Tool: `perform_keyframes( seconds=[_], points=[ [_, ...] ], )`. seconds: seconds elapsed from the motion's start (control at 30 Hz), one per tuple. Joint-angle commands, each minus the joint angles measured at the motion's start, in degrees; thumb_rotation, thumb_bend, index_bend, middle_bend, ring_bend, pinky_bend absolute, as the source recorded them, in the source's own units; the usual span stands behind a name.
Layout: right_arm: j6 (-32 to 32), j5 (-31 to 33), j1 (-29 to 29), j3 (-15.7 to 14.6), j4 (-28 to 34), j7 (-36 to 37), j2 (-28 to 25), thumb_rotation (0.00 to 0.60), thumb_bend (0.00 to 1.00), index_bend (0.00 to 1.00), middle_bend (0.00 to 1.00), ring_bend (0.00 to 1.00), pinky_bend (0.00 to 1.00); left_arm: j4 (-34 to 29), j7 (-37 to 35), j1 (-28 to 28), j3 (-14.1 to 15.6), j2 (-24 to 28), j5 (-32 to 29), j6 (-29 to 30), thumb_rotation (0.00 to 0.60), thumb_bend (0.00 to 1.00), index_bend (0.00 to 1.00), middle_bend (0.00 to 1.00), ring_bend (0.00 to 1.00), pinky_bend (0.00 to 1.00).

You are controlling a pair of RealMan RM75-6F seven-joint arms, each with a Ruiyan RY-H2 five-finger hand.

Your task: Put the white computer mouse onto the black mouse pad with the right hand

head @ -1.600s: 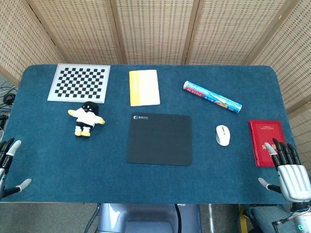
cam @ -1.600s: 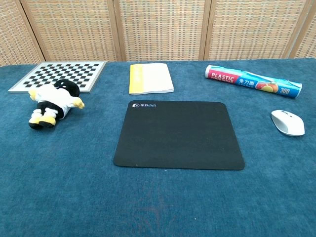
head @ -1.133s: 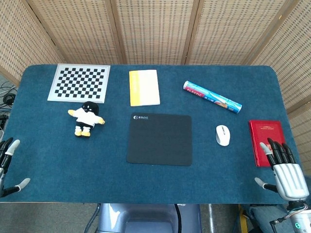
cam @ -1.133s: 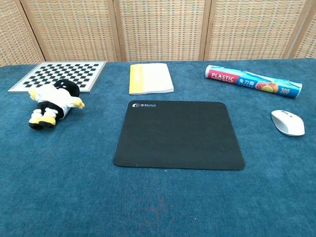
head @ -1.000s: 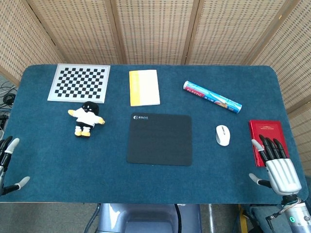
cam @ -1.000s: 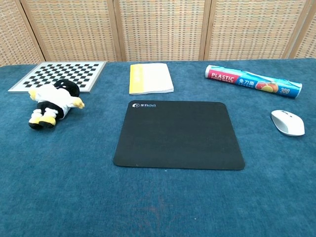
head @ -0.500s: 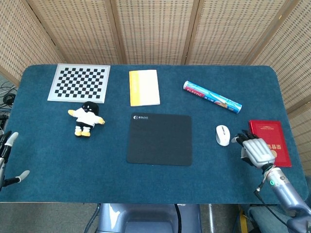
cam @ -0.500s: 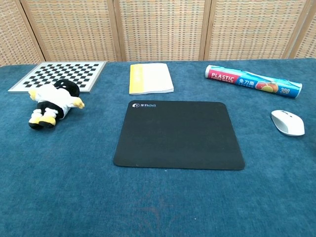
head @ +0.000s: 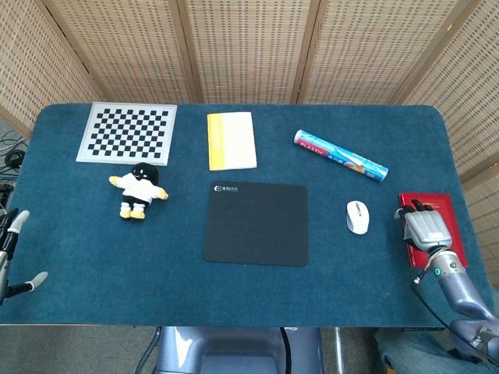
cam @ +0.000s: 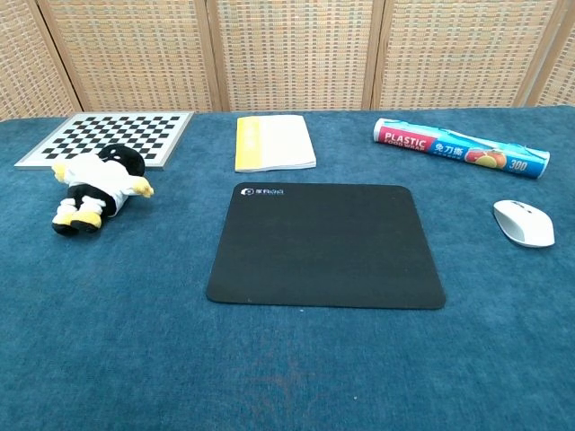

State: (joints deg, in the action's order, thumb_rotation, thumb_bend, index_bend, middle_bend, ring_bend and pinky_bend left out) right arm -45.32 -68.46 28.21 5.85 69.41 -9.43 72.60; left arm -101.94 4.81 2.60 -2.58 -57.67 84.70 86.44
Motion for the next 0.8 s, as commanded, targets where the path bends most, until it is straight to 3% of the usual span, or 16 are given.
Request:
perform_keyframes(
  seconds=[0.03, 0.57, 0.8],
  points=[
    [0.3, -0.2, 0.3, -0.5, -0.8, -0.2, 1.2, 0.600, 1.00, 0.30, 0.24, 0.10, 0.19, 0.0, -0.1, -0.1, 0.1, 0.0, 0.2, 0.2, 0.600, 0.01, 0.00, 0.00, 0.00, 0.00],
    [0.6, 0.7, 1.3, -1.6, -2.2, -3.0, 4.4, 0.600, 1.00, 0.30, 0.24, 0.10, 0.19, 0.1, -0.9, -0.3, 0.1, 0.2, 0.6, 1.0, 0.600, 0.01, 0.00, 0.00, 0.00, 0.00],
    [1.9, 0.2, 2.5, -1.4, 0.3, -1.6, 4.5, 0.600, 1.00, 0.30, 0.24, 0.10, 0.19, 0.0, -0.9, -0.4, 0.2, 0.3, 0.7, 1.0, 0.600, 0.01, 0.00, 0.00, 0.00, 0.00]
  ],
)
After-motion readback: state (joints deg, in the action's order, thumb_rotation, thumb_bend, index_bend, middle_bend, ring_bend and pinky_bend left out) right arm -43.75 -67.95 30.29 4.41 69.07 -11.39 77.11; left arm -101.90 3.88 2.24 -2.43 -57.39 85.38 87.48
